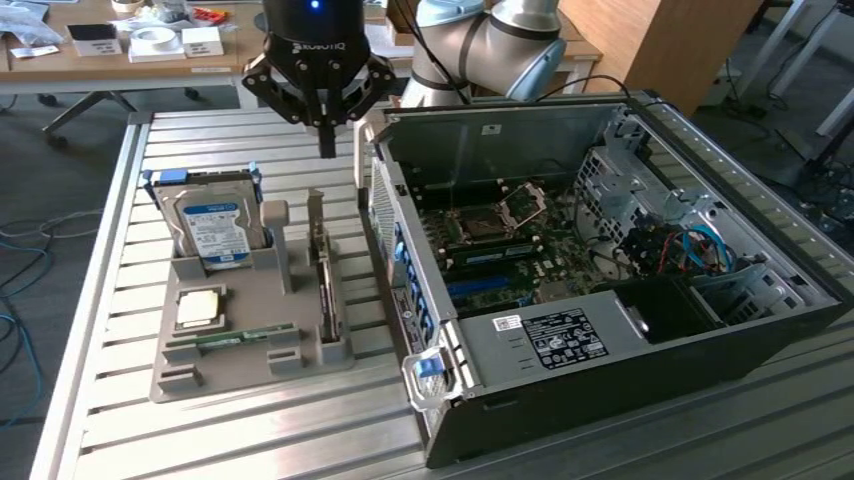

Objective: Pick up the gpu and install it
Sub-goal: 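Reach for the gpu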

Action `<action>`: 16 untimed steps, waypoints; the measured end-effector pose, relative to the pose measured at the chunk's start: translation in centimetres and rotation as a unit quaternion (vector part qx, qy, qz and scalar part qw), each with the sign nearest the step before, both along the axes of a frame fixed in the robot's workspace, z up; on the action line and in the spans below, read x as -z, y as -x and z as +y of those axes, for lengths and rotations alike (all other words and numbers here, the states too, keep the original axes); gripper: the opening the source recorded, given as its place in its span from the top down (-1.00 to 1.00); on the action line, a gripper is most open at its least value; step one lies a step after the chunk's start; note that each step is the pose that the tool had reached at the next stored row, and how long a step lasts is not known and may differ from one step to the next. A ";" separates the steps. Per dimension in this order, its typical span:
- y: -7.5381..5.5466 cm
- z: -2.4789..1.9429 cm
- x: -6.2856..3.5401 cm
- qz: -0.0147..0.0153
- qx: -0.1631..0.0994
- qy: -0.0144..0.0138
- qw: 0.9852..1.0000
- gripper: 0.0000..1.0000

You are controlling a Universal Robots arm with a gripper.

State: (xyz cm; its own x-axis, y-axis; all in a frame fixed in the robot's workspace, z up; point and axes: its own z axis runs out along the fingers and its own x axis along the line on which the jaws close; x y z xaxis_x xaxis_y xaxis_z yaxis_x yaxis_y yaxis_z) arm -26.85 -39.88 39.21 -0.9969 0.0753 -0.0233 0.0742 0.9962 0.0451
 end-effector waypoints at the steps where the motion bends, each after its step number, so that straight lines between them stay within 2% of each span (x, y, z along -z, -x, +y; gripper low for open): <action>1: 0.1 0.00 0.00 0.000 0.000 0.000 1.000 0.79; 11: 1.1 0.00 0.06 0.000 0.000 0.000 1.000 0.79; 16: 1.1 -0.09 0.06 0.000 0.000 0.000 1.000 0.79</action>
State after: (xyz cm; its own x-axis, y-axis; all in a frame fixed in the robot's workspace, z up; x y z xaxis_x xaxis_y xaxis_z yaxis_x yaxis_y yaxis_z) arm -27.99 -39.97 39.15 -0.9969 0.0753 -0.0232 0.0742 0.9962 0.0451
